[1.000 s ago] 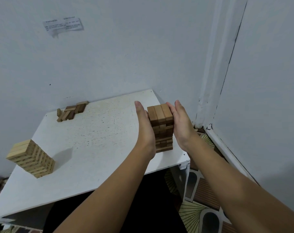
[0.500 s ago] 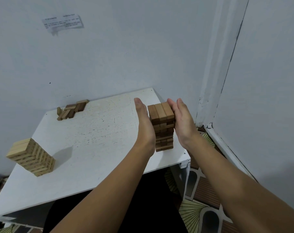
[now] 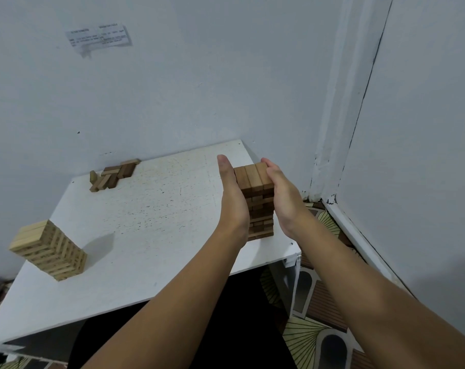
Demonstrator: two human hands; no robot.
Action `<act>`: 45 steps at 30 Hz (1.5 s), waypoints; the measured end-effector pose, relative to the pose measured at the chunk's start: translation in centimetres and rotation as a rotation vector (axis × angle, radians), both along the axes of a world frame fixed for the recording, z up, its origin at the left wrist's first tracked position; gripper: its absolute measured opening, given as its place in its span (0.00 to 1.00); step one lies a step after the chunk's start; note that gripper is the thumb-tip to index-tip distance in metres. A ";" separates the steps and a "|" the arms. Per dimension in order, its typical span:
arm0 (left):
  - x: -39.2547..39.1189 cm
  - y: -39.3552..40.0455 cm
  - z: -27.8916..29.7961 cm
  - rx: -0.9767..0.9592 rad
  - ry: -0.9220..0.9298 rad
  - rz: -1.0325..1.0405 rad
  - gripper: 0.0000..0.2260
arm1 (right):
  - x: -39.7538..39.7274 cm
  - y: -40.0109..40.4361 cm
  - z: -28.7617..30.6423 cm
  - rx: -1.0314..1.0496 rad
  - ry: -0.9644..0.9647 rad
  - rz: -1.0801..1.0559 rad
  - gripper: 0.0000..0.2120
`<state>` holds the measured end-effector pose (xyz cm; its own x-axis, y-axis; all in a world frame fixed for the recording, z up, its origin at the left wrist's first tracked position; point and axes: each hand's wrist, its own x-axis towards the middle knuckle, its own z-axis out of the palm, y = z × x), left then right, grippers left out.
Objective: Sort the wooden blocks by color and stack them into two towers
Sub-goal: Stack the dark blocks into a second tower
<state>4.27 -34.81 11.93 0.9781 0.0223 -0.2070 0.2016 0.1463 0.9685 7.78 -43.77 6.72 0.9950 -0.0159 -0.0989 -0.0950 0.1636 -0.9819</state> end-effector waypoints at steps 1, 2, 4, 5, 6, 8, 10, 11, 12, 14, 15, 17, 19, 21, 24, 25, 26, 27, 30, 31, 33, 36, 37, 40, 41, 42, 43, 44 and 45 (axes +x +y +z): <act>0.1 0.1 -0.2 -0.001 0.003 0.005 0.26 | 0.1 0.0 -0.1 0.003 -0.004 -0.005 0.25; 0.1 0.1 -0.2 0.013 0.000 0.012 0.26 | 0.2 0.0 -0.2 0.005 -0.006 -0.005 0.23; 0.0 0.2 -0.2 -0.002 -0.005 0.014 0.27 | 0.3 -0.2 -0.3 0.009 -0.020 -0.002 0.22; -0.1 0.3 -0.1 -0.018 -0.015 0.006 0.27 | 0.2 -0.2 -0.1 0.012 -0.034 0.002 0.22; -0.2 0.4 0.0 -0.009 -0.028 -0.006 0.28 | 0.1 -0.3 0.1 0.008 -0.046 0.002 0.23; 0.1 1.2 0.1 0.021 -0.055 0.010 0.31 | 0.1 -0.7 0.7 -0.035 -0.082 -0.011 0.25; 0.7 2.9 0.5 0.084 -0.099 0.042 0.35 | 0.4 -1.1 1.9 -0.157 -0.150 -0.041 0.24; 1.0 3.9 0.7 0.145 -0.120 0.057 0.37 | 0.7 -1.2 2.6 -0.228 -0.194 -0.064 0.23; 1.4 5.1 1.0 0.215 -0.149 0.069 0.35 | 1.1 -1.1 3.6 -0.301 -0.246 -0.092 0.22; 2.4 8.5 1.8 0.377 -0.227 0.080 0.29 | 1.7 -0.1 5.9 -0.476 -0.362 -0.156 0.19; 2.9 10.4 2.5 0.462 -0.269 0.081 0.25 | 2.1 0.8 7.1 -0.560 -0.414 -0.180 0.17; 4.0 14.5 4.1 0.659 -0.325 0.093 0.19 | 2.7 3.3 9.4 -0.706 -0.509 -0.179 0.15; 5.2 18.7 5.7 0.878 -0.330 0.106 0.14 | 3.3 6.6 11.1 -0.827 -0.573 -0.107 0.15; 6.3 22.9 7.1 1.038 -0.289 0.085 0.14 | 4.3 10.4 11.8 -0.901 -0.584 -0.008 0.16; 7.4 28.4 8.9 1.212 -0.170 -0.013 0.15 | 5.9 16.5 10.7 -0.973 -0.559 0.142 0.18; 8.0 30.3 9.1 1.256 -0.130 -0.041 0.15 | 6.5 18.4 9.9 -0.992 -0.542 0.194 0.19; 8.6 32.0 9.2 1.289 -0.095 -0.061 0.16 | 7.2 20.1 8.9 -1.010 -0.519 0.244 0.20; 9.2 33.9 9.1 1.310 -0.062 -0.078 0.17 | 8.0 21.8 7.8 -1.027 -0.493 0.290 0.20; 11.3 38.8 7.3 1.325 0.032 -0.137 0.17 | 11.0 26.1 4.2 -1.101 -0.431 0.403 0.21; 12.3 40.2 6.4 1.331 0.067 -0.167 0.18 | 12.1 27.3 3.0 -1.131 -0.413 0.433 0.22; 14.3 42.1 4.5 1.350 0.128 -0.242 0.19 | 14.7 29.4 0.8 -1.185 -0.376 0.481 0.22; 18.5 43.2 2.2 1.406 0.139 -0.317 0.15 | 19.1 31.7 -2.1 -1.242 -0.322 0.527 0.22; 20.1 43.3 1.4 1.427 0.122 -0.330 0.15 | 20.5 32.4 -2.8 -1.262 -0.316 0.533 0.23; 24.3 42.7 -0.9 1.510 0.076 -0.379 0.13 | 24.5 34.1 -4.5 -1.339 -0.335 0.526 0.24; 25.5 42.5 -1.9 1.555 0.087 -0.395 0.12 | 25.6 34.6 -4.9 -1.362 -0.348 0.522 0.24; 26.6 42.3 -2.8 1.601 0.099 -0.404 0.12 | 26.6 35.0 -5.2 -1.385 -0.363 0.517 0.24; 27.6 42.3 -3.8 1.642 0.124 -0.407 0.13 | 27.6 35.4 -5.5 -1.410 -0.378 0.517 0.24; 28.4 42.4 -4.7 1.671 0.152 -0.407 0.14 | 28.3 35.7 -5.8 -1.435 -0.395 0.524 0.25; 29.0 42.5 -5.5 1.681 0.174 -0.397 0.14 | 29.0 36.0 -6.1 -1.465 -0.415 0.537 0.25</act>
